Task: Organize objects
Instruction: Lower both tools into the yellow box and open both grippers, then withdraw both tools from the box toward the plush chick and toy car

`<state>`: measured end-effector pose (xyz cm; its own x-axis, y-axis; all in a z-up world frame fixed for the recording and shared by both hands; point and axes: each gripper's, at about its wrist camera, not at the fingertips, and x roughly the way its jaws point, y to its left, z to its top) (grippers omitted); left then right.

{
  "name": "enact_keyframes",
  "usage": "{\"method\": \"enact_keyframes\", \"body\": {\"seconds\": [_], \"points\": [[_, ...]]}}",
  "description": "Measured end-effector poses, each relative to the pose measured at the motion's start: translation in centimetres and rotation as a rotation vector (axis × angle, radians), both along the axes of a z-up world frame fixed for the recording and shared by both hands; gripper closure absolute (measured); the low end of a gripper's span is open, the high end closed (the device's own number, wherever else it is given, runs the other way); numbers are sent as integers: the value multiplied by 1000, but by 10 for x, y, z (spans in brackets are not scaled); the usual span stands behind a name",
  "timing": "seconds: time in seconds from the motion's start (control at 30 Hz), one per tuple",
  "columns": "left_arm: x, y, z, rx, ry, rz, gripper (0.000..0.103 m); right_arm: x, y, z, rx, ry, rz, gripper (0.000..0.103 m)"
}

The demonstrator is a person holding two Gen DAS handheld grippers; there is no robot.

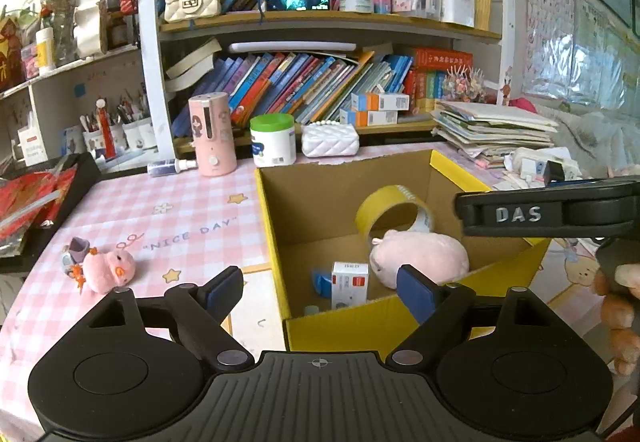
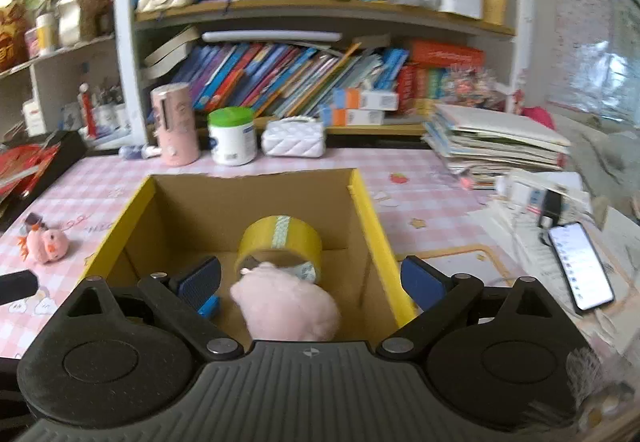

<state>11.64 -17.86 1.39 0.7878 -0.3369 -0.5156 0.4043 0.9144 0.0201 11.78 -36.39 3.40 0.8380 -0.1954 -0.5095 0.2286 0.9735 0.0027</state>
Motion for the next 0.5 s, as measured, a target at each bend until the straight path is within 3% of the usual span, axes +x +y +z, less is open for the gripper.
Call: {"method": "enact_keyframes", "body": {"seconds": [0.2, 0.5], "points": [[-12, 14, -2, -18, 8, -20, 17, -25, 5, -2, -14, 2, -86, 6], [-32, 48, -12, -7, 70, -32, 16, -56, 30, -19, 19, 103, -157, 6]]}}
